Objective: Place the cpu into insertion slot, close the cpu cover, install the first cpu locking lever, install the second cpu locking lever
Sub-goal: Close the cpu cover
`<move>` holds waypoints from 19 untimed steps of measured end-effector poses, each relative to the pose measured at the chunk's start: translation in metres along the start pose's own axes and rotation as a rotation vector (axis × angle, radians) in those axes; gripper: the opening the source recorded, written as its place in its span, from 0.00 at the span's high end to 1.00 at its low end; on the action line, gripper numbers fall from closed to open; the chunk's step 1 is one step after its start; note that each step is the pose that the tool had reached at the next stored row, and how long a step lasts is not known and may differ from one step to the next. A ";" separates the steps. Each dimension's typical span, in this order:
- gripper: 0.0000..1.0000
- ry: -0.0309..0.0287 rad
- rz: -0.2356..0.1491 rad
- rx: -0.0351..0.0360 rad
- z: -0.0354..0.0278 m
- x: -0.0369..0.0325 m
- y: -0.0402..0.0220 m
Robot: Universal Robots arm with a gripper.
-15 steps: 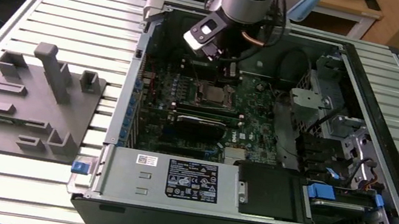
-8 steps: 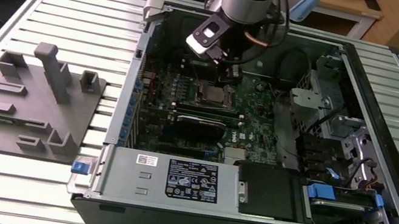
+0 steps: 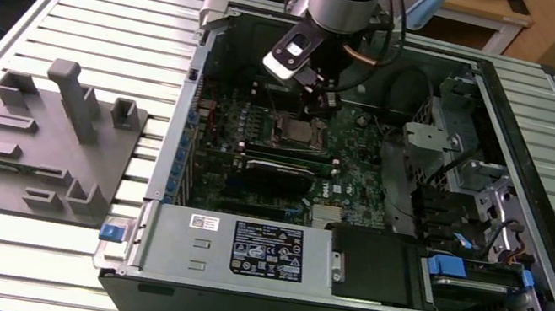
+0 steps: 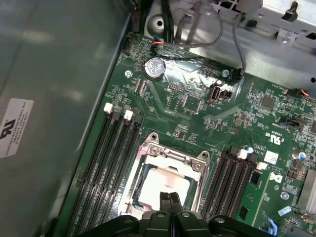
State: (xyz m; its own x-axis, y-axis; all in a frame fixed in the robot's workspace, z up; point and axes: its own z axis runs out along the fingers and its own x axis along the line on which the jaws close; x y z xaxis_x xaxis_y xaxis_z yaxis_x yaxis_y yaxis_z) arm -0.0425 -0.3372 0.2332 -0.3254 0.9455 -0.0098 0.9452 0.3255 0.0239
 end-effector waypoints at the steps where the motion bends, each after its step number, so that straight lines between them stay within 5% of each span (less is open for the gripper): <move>1: 0.90 0.0000 0.000 0.0000 0.0000 0.0000 0.0000; 19: 0.90 0.0005 -0.030 -0.0002 0.0000 0.0000 0.0000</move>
State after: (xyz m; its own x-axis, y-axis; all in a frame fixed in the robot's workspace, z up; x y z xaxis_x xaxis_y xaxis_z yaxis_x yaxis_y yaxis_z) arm -0.0426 -0.3372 0.2332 -0.3538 0.9353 -0.0100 0.9350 0.3539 0.0238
